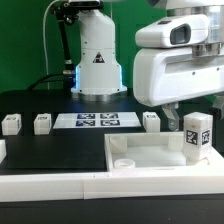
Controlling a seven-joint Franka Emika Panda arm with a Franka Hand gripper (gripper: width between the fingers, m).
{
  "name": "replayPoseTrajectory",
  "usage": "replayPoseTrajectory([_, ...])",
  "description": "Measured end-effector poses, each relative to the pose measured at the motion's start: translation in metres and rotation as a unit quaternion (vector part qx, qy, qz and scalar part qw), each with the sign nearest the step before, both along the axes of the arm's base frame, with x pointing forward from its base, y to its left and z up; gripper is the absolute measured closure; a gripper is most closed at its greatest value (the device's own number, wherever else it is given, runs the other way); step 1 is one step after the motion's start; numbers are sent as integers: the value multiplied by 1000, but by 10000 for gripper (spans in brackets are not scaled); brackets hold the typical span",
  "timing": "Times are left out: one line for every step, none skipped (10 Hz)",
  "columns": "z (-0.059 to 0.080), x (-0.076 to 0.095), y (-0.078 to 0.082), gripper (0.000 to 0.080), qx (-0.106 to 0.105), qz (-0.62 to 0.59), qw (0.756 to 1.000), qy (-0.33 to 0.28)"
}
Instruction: Assemble square table
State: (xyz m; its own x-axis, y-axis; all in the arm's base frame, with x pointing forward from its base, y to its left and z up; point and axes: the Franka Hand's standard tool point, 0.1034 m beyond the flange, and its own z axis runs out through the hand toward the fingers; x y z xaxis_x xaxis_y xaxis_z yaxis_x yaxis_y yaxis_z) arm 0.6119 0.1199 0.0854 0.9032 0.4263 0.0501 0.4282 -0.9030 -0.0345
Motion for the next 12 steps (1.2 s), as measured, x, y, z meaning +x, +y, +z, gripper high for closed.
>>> replayPoseTrajectory([0,0,2,151,1,3,1000,0])
replayPoseTrajectory([0,0,2,151,1,10,1000,0])
replayPoseTrajectory([0,0,3,275,2,-5,1000,2])
replayPoseTrajectory([0,-1,2,409,1,-5,1000,2])
replayPoseTrajectory([0,0,1,409,0,-6,1000,0])
replayPoseTrajectory([0,1,-1,504,0,-7,1000,0])
replayPoseTrajectory([0,1,-1,505,0,-8,1000,0])
replayPoseTrajectory([0,1,-1,505,0,-18,1000,0])
replayPoseTrajectory([0,1,-2,505,0,-18,1000,0])
replayPoseTrajectory([0,1,-1,505,1,-21,1000,1])
replayPoseTrajectory([0,1,-2,505,4,-77,997,2])
replayPoseTrajectory([-1,0,-2,505,12,-129,992,-3])
